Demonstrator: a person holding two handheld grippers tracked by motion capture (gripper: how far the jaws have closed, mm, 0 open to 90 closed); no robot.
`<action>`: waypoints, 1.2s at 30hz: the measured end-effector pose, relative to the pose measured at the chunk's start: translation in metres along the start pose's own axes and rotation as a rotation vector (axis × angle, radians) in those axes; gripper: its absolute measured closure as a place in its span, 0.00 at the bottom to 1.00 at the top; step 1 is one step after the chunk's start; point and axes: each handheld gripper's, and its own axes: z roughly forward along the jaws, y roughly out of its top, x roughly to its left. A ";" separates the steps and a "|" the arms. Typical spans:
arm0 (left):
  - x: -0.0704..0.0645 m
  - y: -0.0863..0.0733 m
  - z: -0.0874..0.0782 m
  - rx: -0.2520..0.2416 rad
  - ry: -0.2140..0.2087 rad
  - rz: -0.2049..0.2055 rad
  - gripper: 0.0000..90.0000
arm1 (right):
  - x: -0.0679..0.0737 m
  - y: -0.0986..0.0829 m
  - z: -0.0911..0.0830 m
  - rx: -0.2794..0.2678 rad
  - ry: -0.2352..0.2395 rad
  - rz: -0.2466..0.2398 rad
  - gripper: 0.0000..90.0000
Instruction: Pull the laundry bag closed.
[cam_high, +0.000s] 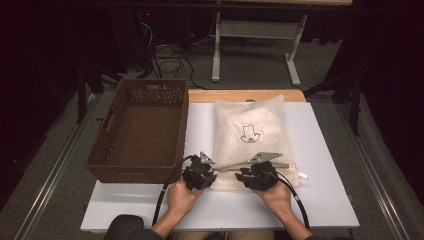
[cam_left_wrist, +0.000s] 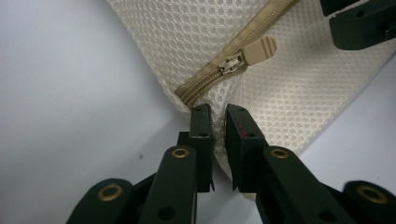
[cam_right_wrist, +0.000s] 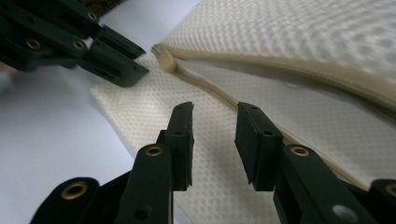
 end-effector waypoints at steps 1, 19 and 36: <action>0.000 0.000 0.000 0.000 0.000 0.000 0.91 | 0.000 0.000 0.000 0.000 0.000 0.000 0.75; 0.001 -0.002 0.001 0.007 -0.019 -0.012 0.92 | 0.016 0.019 0.022 0.017 0.062 0.006 0.81; 0.002 -0.003 0.001 0.010 -0.033 -0.021 0.91 | 0.016 0.029 0.034 0.036 0.066 0.018 0.90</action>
